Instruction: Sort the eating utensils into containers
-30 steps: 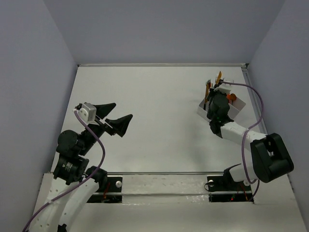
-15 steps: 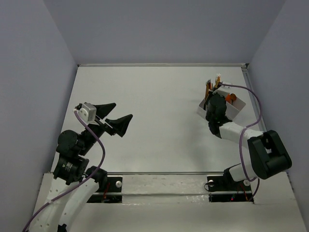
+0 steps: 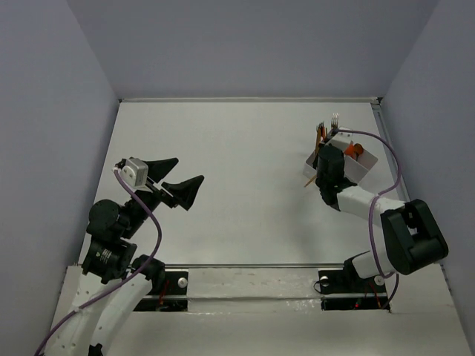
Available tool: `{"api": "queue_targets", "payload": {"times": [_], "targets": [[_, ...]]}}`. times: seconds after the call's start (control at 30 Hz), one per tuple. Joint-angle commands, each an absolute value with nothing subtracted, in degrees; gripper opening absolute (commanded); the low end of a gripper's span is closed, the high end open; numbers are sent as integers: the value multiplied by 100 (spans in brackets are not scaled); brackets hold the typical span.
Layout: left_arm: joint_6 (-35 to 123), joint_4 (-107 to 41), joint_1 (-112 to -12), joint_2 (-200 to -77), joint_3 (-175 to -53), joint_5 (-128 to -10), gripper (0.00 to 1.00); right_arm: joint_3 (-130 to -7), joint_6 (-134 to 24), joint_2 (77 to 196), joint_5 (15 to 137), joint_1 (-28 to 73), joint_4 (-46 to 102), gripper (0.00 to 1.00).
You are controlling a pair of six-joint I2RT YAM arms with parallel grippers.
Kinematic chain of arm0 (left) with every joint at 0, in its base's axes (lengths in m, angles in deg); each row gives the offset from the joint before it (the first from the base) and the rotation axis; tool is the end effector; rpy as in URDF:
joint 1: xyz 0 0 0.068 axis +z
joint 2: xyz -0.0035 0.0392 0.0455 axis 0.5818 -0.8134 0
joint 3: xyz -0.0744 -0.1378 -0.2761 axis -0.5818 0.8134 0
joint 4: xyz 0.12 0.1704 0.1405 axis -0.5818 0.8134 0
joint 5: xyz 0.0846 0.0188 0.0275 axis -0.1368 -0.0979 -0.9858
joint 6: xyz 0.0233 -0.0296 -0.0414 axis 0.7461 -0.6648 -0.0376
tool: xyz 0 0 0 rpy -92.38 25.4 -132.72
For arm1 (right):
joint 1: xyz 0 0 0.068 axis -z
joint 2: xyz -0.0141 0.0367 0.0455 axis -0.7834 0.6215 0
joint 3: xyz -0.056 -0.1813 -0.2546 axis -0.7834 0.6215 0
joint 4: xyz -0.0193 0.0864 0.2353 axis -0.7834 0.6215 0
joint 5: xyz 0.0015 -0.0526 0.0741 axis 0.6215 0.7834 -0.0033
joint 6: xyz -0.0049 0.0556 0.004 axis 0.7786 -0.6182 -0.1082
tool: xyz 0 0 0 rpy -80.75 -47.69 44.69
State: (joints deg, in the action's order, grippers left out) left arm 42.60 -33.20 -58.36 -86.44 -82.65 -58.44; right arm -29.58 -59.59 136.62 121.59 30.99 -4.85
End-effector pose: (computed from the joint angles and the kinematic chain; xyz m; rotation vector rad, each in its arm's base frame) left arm 0.0370 -0.0289 0.4013 0.4008 1.2145 -0.7319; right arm 0.2745 0.0779 0.2754 0.3262 1.7137 -0.1818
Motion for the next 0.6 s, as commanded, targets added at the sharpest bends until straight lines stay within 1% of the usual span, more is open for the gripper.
{"api": "queue_targets", "payload": {"times": [0.0, 0.07, 0.17, 0.2, 0.23, 0.33, 0.37, 0.4, 0.43, 0.47, 0.57], "targets": [[4239, -3630, -5860, -8637, -8252, -5785, 99, -3132, -6056, 13494, 12053, 3127, -449, 19], [4239, -3630, -5860, -8629, -8252, -5785, 99, -3141, -6065, 13406, 12114, 3127, -388, 20], [4239, -3621, -5860, -8629, -8261, -5794, 99, -3324, -6301, 13160, 12027, 3127, 94, 26], [4239, -3621, -5860, -8629, -8261, -5785, 99, -3430, -6398, 13107, 11966, 3127, 662, 29], [4239, -3621, -5860, -8629, -8261, -5794, 99, -3561, -6521, 13072, 11852, 3127, 1033, 30], [4239, -3621, -5860, -8620, -8261, -5794, 99, -4027, -6732, 12957, 10729, 3127, 2255, 35], [4239, -3630, -5860, -8629, -8252, -5785, 99, -4307, -6916, 12983, 10038, 3127, 2615, 37], [4239, -3630, -5860, -8637, -8252, -5776, 99, -4423, -6978, 13018, 9666, 3127, 3358, 39], [4230, -3630, -5860, -8637, -8252, -5776, 99, -4476, -7040, 13027, 9306, 3049, 3618, 39], [4230, -3630, -5860, -8629, -8261, -5776, 99, -4468, -7127, 13001, 8658, 2865, 3934, 42], [4230, -3639, -5860, -8629, -8252, -5750, 99, -4345, -7225, 12975, 7844, 2425, 4270, 47]]}}
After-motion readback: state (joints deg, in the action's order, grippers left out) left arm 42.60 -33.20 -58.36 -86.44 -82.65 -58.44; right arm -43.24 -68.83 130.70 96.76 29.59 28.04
